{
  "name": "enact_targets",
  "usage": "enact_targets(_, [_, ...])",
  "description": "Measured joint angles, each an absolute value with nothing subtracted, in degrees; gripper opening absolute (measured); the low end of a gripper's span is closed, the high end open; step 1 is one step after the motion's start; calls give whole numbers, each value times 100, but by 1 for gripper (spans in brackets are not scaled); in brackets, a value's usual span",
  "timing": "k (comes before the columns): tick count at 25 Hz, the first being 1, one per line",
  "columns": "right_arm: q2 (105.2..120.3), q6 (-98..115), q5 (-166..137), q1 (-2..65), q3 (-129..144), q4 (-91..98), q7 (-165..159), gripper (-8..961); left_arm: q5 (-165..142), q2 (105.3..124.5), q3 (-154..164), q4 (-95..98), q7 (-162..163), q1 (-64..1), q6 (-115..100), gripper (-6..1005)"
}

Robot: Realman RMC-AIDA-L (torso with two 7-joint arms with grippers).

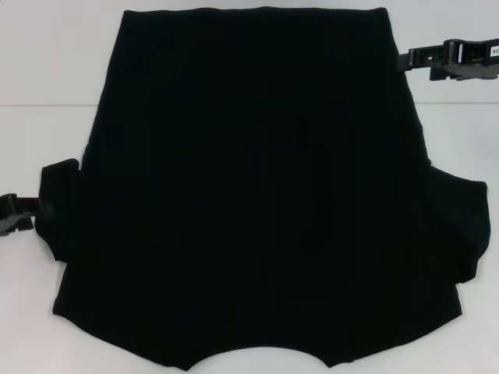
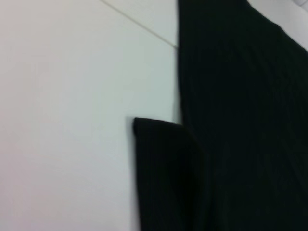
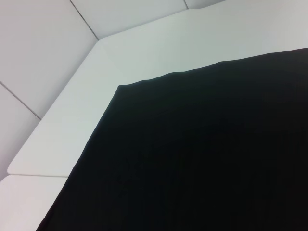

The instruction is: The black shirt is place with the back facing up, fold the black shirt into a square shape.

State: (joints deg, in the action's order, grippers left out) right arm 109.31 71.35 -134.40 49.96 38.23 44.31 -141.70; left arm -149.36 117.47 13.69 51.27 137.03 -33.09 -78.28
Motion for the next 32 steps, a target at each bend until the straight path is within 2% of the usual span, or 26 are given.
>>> enact_targets(3, [10929,7130,-13441,4992,3824,4429,-14174,808,-15084,11753,1380,5112,13783,-3305,-7763,508])
enact_targets(28, [10916,7133,-13427,4956,3815,4430,-14177,787,-15145,11743,1481,4442,13940,-3406,-7426,504])
enact_targets(32, [10916,7137,-13423,4953,3812,4432,-14177,783,-15144,11767,1602,4471,13945,-3413,-7357,448])
